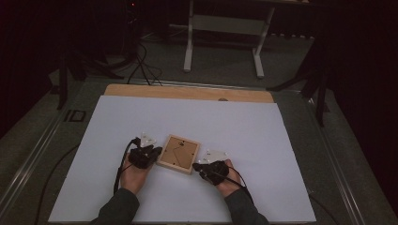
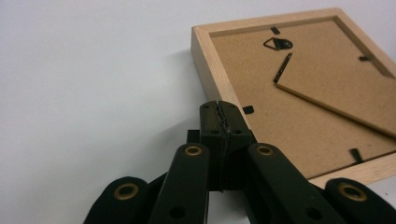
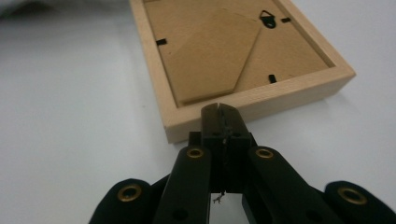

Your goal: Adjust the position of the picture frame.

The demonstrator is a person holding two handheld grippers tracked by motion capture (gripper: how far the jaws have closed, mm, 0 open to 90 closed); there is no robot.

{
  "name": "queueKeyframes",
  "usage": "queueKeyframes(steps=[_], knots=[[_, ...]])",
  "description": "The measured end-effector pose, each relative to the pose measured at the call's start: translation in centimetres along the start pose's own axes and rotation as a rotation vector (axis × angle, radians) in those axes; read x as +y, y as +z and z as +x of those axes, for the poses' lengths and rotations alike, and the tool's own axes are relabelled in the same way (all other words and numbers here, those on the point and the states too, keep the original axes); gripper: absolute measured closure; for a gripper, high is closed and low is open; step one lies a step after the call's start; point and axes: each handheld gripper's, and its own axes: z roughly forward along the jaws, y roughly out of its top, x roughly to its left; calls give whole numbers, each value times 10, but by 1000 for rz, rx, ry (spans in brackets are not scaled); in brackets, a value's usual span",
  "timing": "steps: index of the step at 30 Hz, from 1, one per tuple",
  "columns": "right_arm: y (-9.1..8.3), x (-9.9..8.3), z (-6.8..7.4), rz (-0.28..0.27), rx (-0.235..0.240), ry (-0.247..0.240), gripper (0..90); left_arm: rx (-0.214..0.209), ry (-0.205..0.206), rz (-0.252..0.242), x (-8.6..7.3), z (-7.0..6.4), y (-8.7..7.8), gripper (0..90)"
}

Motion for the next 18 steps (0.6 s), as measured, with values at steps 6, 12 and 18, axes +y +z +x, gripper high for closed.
queueKeyframes(steps=[6, 12, 18], knots=[[3, 2, 4, 0, 11, -15, 899, -2, 10, -22, 1, -2, -11, 894], [5, 5, 8, -3, 20, -27, 899, -11, 32, -26, -4, -6, -23, 894], [8, 10, 10, -7, 12, -50, 898, -32, 46, -21, -11, -16, -32, 894]])
